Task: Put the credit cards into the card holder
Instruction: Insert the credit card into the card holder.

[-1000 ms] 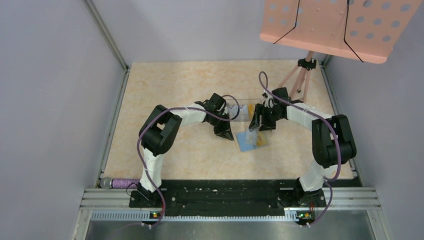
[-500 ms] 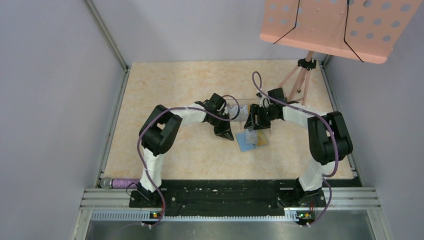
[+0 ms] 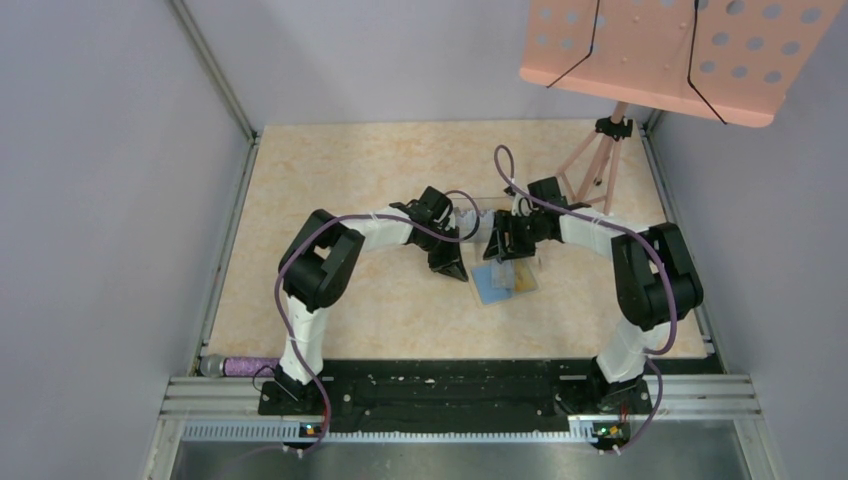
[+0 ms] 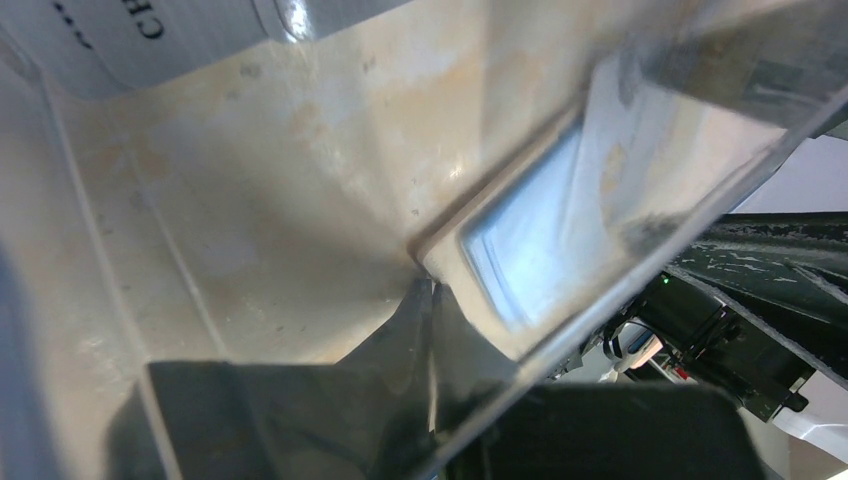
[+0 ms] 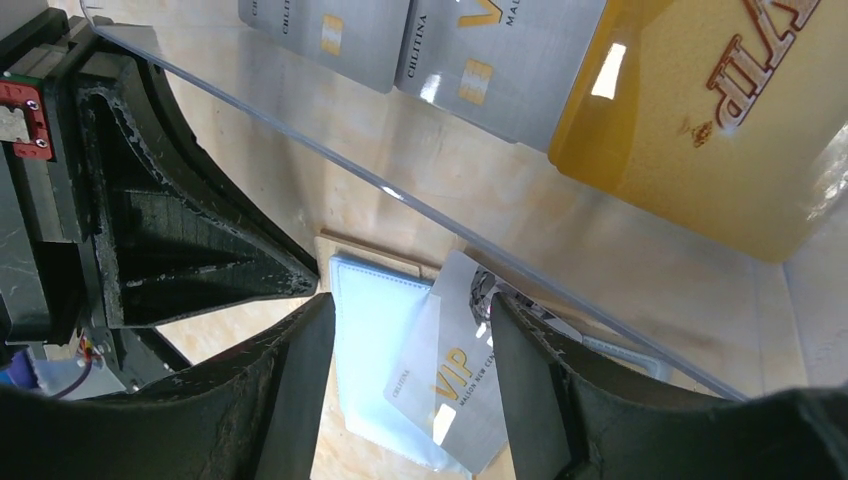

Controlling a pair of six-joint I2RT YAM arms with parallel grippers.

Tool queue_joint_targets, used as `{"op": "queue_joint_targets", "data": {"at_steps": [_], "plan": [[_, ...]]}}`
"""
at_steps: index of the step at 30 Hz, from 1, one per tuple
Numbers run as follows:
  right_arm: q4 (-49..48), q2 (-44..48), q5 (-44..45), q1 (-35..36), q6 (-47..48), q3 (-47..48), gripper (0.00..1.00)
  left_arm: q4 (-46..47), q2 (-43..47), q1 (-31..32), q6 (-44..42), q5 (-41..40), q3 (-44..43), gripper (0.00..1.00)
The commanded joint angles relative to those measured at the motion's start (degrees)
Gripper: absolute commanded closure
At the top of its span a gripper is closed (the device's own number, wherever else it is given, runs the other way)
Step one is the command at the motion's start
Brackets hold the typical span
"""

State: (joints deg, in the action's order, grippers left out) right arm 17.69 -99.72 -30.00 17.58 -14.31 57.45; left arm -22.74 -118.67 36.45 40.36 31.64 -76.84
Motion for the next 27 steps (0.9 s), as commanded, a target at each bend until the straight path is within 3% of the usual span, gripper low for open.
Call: {"op": "queue_joint_targets", "data": {"at_steps": [1,15,27], "plan": [[-2.5,1.9,2.0,1.3,0.8,2.0,0.40,0.4,-0.7,0.3,-0.6,-0.2,-0.9,1.00],[-6.1,3.4,5.1,2.7,-0.7,2.6,0.41,0.1,-0.7,0.3,-1.1,0.0,-0.7,1.00],[-3.8,-1.4,5.5,4.3,0.6,2.6,0.42,0.1,-0.8,0.3,-1.2,0.0,-0.7,1.00]]}}
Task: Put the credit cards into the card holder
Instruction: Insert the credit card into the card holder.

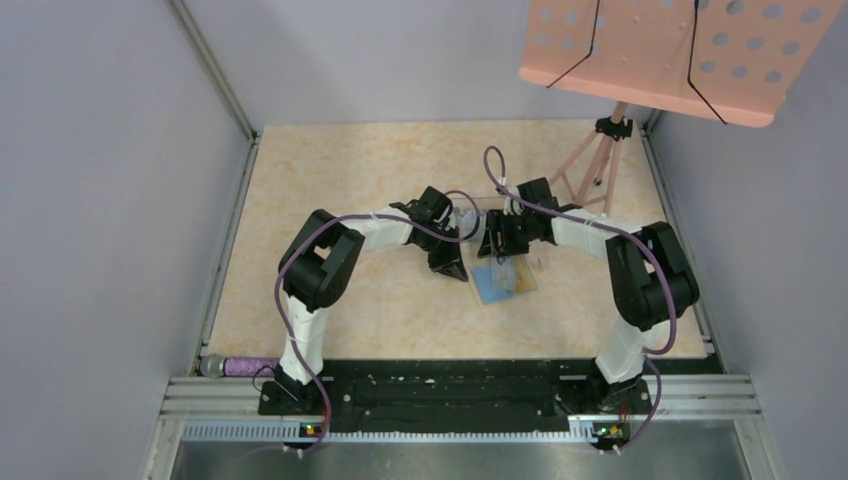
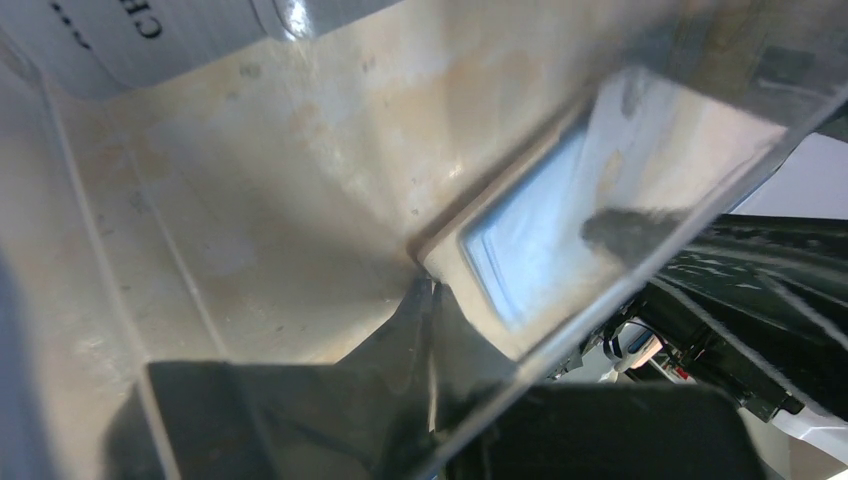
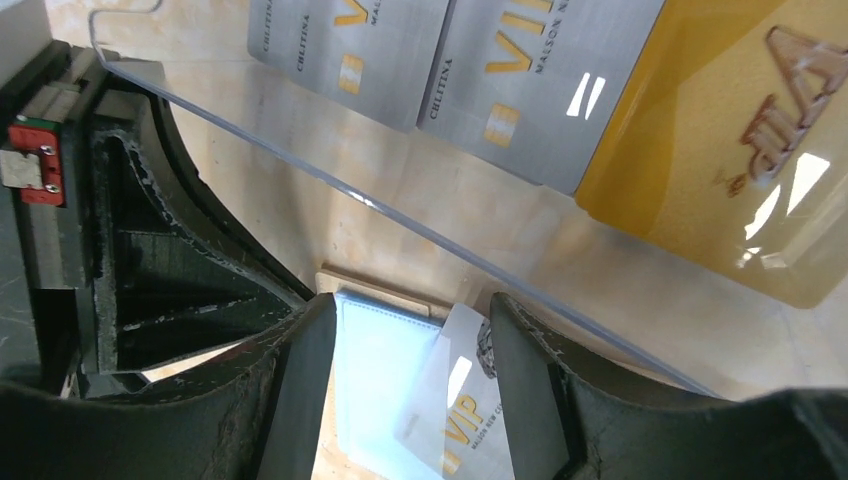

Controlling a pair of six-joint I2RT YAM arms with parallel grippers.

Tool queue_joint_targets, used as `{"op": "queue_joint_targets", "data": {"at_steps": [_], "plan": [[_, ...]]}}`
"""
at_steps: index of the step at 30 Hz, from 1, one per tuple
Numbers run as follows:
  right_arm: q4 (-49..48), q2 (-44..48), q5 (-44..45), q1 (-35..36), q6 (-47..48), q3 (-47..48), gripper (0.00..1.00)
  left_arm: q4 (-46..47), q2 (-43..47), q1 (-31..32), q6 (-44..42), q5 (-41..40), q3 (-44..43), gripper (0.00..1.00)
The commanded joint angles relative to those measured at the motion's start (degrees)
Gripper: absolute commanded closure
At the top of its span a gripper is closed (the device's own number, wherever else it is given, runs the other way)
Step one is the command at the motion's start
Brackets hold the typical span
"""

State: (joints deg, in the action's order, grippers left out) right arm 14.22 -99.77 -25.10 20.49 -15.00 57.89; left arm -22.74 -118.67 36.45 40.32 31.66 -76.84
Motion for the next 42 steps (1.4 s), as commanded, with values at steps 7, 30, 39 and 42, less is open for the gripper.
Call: {"op": "queue_joint_targets", "data": {"at_steps": [7,30,39,42], "plan": [[0.8,-1.4,-1.7,1.7,2.1,1.7,0.53,0.1,-0.8,0.3,-1.2,-0.1,-0.7,1.00],[2.6,0.6,-0.9,1.8,1.2,3.9,0.55,0.4,-0.6,0.3,-1.2,-0.1,-0.2,1.00],[3.1,1.0,0.6,1.8,1.5,3.4,0.53,0.5,-0.9,0.3,-1.2,0.1,-0.4,1.00],[3.9,0.9,1.6,1.7,1.6,3.1,0.53,0.5,-1.0,0.3,-1.2,0.2,-0.4,1.00]]}}
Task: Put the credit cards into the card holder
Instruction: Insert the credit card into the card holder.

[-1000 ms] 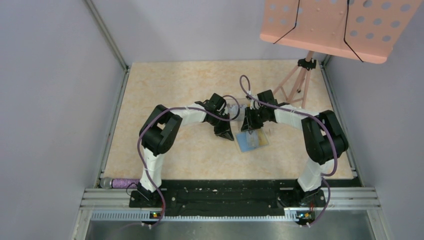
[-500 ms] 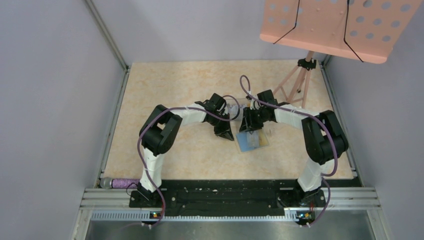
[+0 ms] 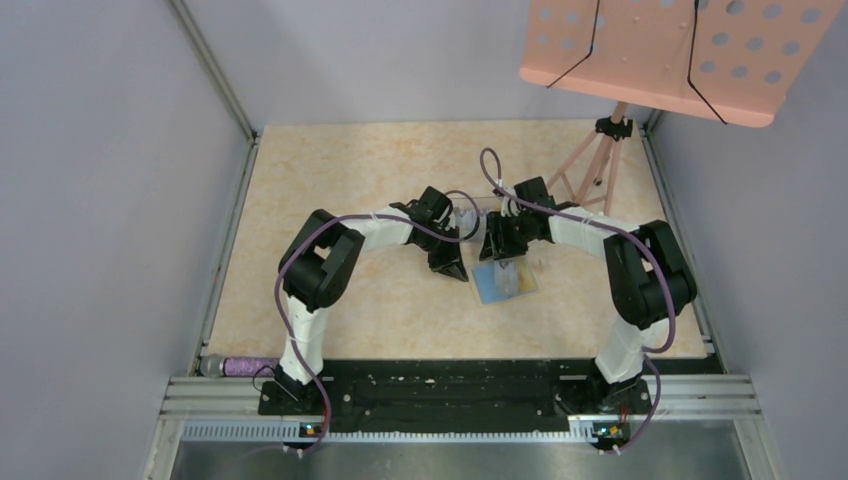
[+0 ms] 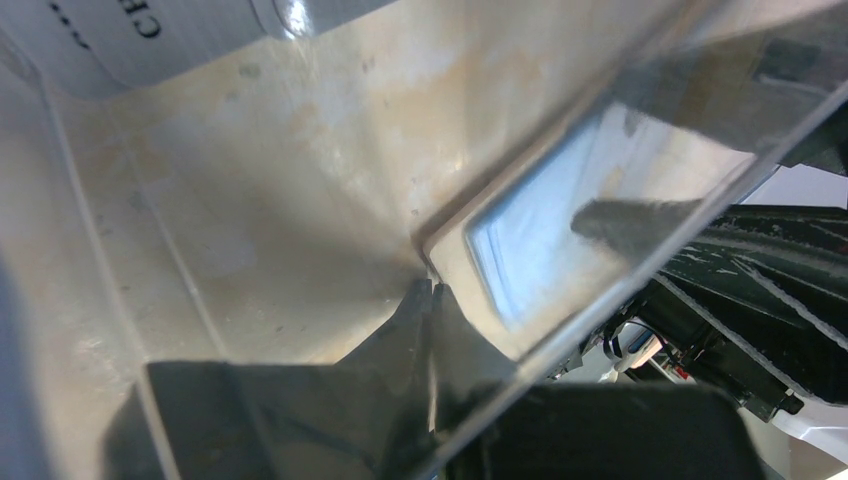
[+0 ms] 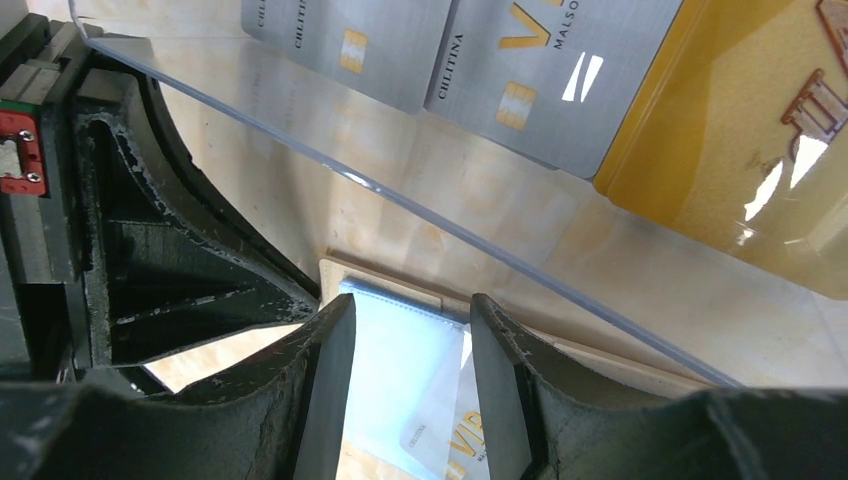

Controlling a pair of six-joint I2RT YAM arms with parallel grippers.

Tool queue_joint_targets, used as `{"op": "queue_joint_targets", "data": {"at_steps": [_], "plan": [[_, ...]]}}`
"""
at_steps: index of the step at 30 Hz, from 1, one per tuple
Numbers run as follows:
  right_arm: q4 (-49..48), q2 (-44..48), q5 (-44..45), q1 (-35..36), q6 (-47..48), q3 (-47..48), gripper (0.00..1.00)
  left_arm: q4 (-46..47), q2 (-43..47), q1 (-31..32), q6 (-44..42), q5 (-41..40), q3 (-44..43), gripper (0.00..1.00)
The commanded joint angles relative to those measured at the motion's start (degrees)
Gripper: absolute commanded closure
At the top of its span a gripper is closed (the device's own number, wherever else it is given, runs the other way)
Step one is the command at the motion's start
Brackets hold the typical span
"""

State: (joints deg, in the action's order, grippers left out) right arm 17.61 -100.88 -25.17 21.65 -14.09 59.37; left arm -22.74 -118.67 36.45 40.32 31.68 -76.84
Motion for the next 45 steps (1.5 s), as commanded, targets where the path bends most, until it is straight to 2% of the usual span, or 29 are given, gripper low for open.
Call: {"op": "queue_joint_targets", "data": {"at_steps": [1,6,11,13,17,23,26,37,45], "plan": [[0.7,2.0,1.7,0.6,0.8,1.5,0.53,0.4,-1.0,0.3,-1.2,0.2,-0.5,1.00],[1.7,2.0,0.5,0.6,1.3,0.9,0.56,0.3,-1.0,0.3,-1.2,0.2,-0.7,1.00],[1.9,2.7,-1.1,0.7,1.3,-0.3,0.72,0.3,-1.1,0.3,-1.2,0.2,-0.7,1.00],[1.8,3.0,-1.6,0.8,1.2,-0.6,0.74,0.3,-1.0,0.4,-1.2,0.2,-0.6,1.00],[2.1,3.6,-1.4,0.9,1.1,-0.1,0.69,0.4,-0.9,0.4,-1.3,0.1,-0.5,1.00],[4.3,8.5,3.3,0.8,-1.2,2.4,0.50,0.4,-0.5,0.4,-1.2,-0.1,-0.4,1.00],[5.6,11.0,5.9,0.3,-3.3,2.4,0.45,0.4,-0.4,0.5,-1.1,-0.2,-0.5,1.00],[10.5,13.7,3.9,-6.4,-7.6,-3.5,0.51,0.4,-0.3,0.6,-1.2,0.0,-0.5,1.00],[9.1,8.5,1.0,-8.1,-8.1,-5.0,0.54,0.5,-0.7,0.8,-1.2,0.2,-0.6,1.00]]}}
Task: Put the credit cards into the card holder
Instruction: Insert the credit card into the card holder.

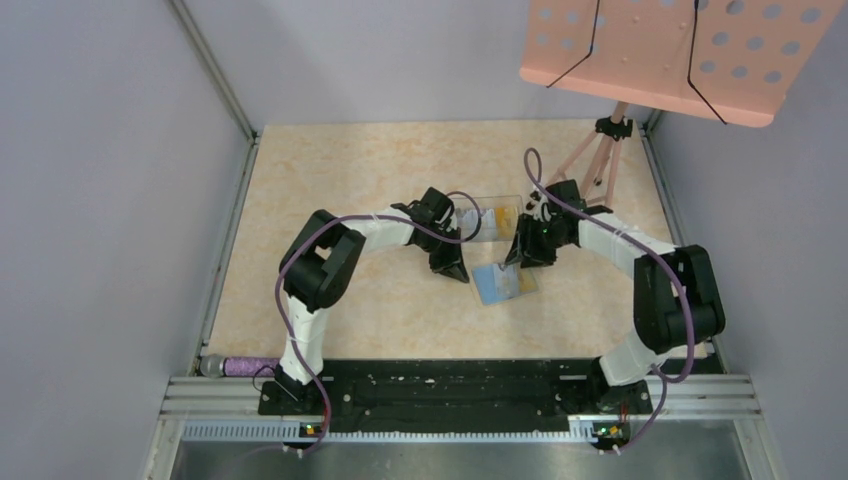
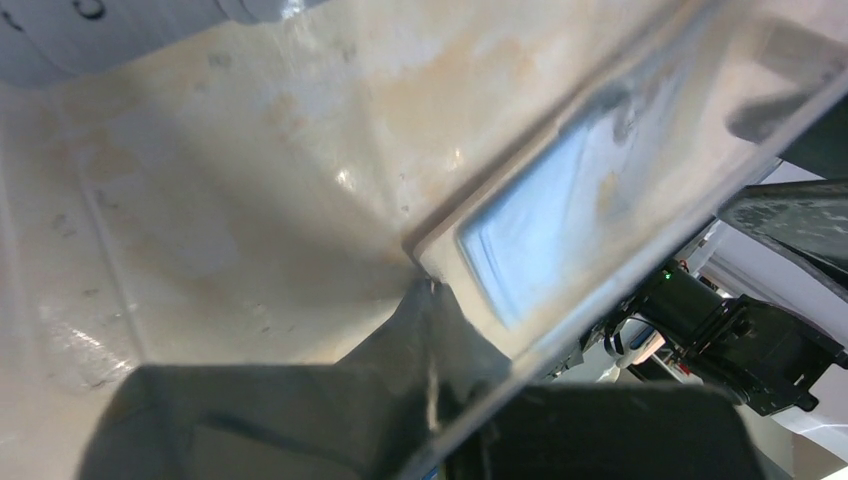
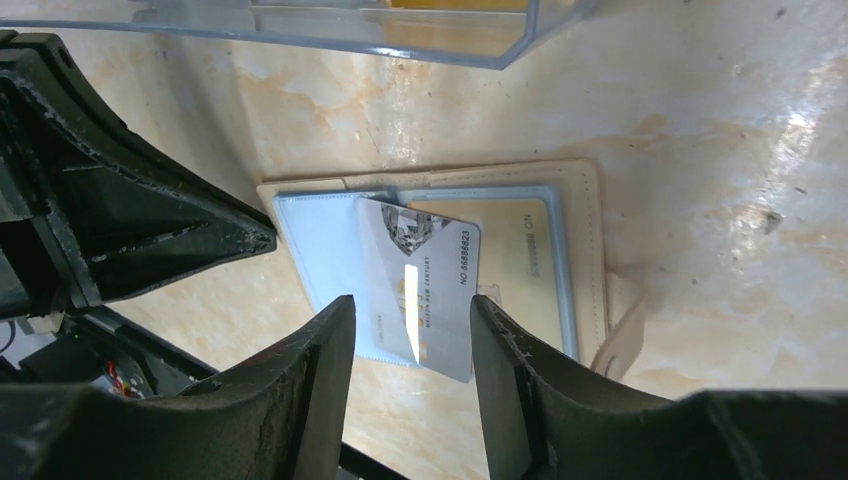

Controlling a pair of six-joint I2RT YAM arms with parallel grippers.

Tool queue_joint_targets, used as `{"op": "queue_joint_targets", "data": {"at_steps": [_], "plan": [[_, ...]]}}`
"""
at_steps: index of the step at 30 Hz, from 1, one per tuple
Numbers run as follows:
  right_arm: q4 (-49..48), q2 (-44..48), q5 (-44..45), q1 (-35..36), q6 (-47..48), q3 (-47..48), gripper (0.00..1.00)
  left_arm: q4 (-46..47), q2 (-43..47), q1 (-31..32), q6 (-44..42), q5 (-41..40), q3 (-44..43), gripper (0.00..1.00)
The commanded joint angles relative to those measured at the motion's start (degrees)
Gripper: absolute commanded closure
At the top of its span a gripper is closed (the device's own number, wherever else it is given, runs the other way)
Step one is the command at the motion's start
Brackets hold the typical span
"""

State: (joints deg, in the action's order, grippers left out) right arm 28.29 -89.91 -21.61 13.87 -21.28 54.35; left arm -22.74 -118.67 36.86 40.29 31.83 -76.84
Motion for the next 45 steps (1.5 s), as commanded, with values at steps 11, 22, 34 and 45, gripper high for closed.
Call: {"op": "queue_joint_targets", "data": {"at_steps": [11,22,34,45], "plan": [[-3.0,-7.6,-1.5,-0.4,0.2,2.4,0.54,0.3,-0.6,0.4,-1.2,-0.1,-0.6,1.00],[-2.7,-9.7,-3.7,-0.1,2.6,2.8,0.54,0.1,-0.9,0.5,-1.2,-0.1,-1.1,1.00],[-2.5,-8.4,0.2,1.9,3.6,4.2,0.55,-0.3,-1.0,0.4,-1.4,-0.3,-1.2,1.00],[-3.2,-7.2,-1.1,2.3,6.5,7.5,0.55,-0.7,-1.0,0.5,-1.6,-0.5,-1.5,1.00]]}}
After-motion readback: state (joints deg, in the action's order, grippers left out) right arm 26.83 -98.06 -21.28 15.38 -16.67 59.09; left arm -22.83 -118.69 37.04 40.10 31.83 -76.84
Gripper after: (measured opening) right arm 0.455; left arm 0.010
